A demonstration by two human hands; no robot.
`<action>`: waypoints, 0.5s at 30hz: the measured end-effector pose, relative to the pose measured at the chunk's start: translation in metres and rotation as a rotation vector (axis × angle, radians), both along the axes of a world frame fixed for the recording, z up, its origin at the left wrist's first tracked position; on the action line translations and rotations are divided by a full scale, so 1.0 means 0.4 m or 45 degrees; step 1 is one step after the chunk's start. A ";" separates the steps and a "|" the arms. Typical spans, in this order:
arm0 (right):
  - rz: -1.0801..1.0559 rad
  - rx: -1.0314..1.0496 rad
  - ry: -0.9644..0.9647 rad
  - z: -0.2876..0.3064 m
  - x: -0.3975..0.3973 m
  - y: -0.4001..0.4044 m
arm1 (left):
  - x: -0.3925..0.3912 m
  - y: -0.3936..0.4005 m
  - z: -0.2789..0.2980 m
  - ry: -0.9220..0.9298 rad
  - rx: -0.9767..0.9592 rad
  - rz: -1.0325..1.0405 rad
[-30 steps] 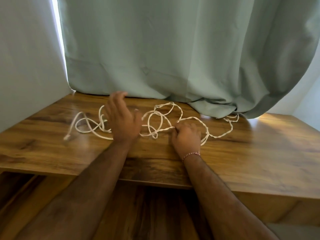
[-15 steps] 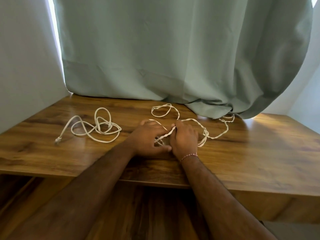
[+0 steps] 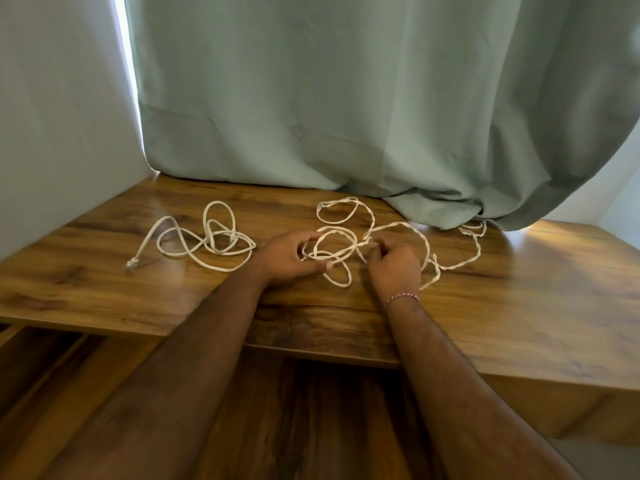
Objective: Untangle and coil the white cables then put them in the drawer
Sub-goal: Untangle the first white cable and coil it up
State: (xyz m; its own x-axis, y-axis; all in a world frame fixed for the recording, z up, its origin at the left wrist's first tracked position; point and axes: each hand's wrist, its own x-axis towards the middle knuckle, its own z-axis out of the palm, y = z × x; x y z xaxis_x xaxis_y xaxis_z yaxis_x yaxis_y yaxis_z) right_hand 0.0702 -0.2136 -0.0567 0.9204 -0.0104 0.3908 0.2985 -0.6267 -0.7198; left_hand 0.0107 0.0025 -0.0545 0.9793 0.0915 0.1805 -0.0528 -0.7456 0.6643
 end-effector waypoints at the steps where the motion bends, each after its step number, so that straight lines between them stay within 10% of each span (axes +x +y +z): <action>1: 0.034 0.040 0.012 0.005 -0.006 -0.003 | -0.002 0.000 0.002 0.014 0.006 -0.027; 7: 0.147 0.206 -0.067 0.004 -0.013 0.009 | 0.000 -0.008 0.008 -0.066 -0.158 0.077; 15: 0.553 -0.236 -1.025 0.013 -0.086 0.042 | -0.004 -0.016 0.013 -0.259 -0.511 0.280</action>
